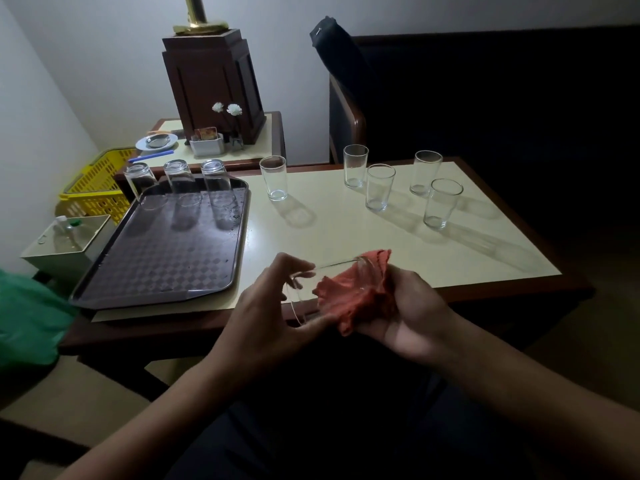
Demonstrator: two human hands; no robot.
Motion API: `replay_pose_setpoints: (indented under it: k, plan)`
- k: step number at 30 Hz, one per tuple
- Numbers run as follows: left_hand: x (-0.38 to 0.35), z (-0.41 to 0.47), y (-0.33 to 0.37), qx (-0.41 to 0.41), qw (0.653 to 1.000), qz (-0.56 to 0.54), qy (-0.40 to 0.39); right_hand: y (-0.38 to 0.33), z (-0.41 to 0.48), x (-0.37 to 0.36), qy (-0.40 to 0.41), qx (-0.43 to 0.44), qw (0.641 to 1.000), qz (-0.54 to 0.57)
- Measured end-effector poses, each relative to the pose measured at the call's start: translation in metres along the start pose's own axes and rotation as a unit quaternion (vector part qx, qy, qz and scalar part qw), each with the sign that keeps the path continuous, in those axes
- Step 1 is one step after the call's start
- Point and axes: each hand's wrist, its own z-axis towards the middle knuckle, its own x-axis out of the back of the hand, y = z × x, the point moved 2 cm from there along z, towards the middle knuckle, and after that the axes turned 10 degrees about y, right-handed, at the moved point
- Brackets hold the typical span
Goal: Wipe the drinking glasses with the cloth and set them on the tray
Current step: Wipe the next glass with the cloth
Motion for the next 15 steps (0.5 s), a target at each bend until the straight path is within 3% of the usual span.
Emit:
replay_pose_setpoints:
  k: [2, 4, 7, 9, 11, 15]
  plan:
    - [-0.002, -0.003, -0.006, 0.075, 0.997, -0.011, -0.032, 0.007, 0.002, 0.002, 0.015, 0.068, 0.997, -0.034]
    - [-0.007, -0.003, -0.007, 0.209, 0.966, -0.120, -0.094, 0.009, 0.000, -0.003, -0.002, 0.173, 0.980, -0.094]
    - [-0.015, 0.000, -0.003, 0.360, 0.836, -0.394, -0.129, 0.011, -0.004, -0.009, -0.023, 0.286, 0.943, -0.171]
    - [-0.011, 0.005, -0.003, 0.386, 0.791, -0.456, -0.130, 0.020, -0.009, -0.007, -0.012, 0.338, 0.902, -0.269]
    - [-0.005, 0.010, -0.013, 0.406, 0.780, -0.462, -0.116, 0.031, -0.015, -0.004, -0.010, 0.373, 0.855, -0.360]
    - [0.000, 0.011, -0.028, 0.413, 0.801, -0.418, -0.118, 0.031, -0.015, -0.004, -0.003, 0.370, 0.856, -0.362]
